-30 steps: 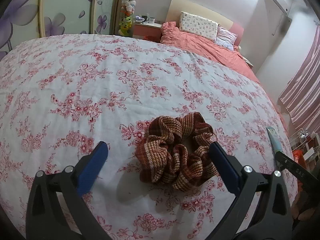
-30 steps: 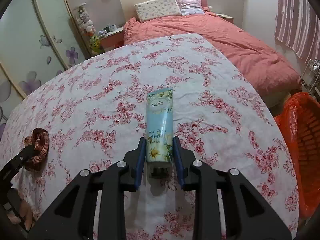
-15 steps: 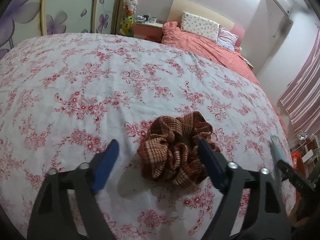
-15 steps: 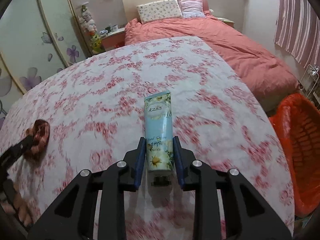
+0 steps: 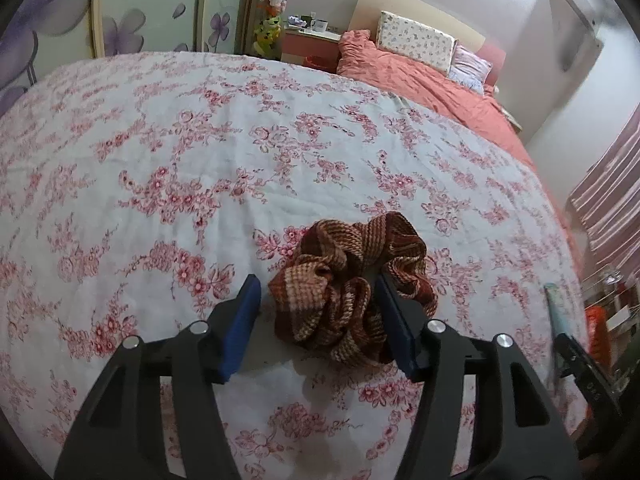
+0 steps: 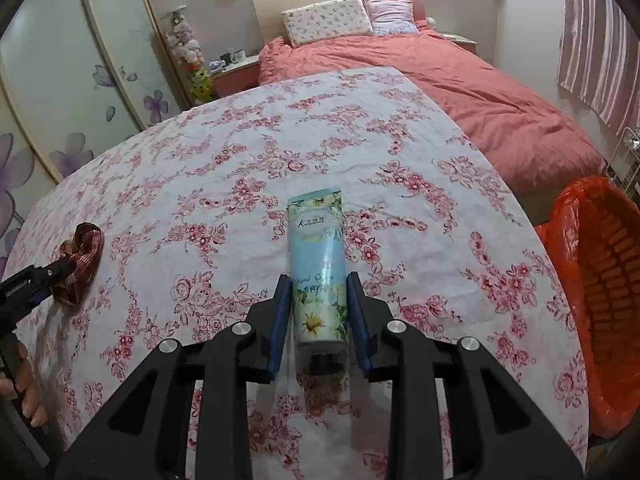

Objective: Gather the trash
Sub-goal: 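Carry the scrunchie and tube over the orange basket and open both tools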

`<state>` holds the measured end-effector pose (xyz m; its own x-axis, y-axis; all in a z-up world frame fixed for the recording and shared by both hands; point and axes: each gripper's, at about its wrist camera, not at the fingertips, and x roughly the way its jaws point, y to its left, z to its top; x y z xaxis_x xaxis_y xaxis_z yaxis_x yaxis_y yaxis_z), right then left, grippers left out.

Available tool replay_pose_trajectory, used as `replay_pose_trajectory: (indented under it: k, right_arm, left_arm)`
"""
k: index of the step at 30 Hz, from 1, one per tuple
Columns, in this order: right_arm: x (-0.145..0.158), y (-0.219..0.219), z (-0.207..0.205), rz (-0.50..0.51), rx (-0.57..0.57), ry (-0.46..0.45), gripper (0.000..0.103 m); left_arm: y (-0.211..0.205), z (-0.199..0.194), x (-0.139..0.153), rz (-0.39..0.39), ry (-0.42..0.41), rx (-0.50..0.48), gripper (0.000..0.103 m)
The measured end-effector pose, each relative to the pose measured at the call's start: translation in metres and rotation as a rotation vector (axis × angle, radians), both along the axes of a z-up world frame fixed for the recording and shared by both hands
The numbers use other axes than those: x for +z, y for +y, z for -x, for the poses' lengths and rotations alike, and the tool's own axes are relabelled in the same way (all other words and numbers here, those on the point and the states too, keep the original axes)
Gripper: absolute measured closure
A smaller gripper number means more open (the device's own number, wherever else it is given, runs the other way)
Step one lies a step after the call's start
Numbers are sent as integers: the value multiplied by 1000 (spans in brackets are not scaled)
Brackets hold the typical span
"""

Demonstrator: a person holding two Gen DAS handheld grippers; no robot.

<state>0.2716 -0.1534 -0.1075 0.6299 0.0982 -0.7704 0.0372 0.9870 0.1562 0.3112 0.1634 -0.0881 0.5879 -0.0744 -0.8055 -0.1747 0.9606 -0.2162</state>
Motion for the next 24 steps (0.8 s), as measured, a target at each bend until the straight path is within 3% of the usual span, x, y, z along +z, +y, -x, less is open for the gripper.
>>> replay_pose_trajectory:
  k: [5, 9, 17, 24]
  right_arm:
    - [0, 4, 2, 37, 12, -8, 74]
    - [0, -3, 4, -31, 9, -11, 75]
    - [19, -17, 24, -130, 0, -64, 75]
    - [56, -36, 64, -171, -37, -172, 75]
  left_arm:
    - [-15, -8, -2, -90, -11, -14, 72]
    - [-17, -8, 1, -77, -26, -25, 82]
    - [-26, 9, 28, -59, -112, -70, 84]
    - [-65, 43, 70, -65, -208, -167, 84]
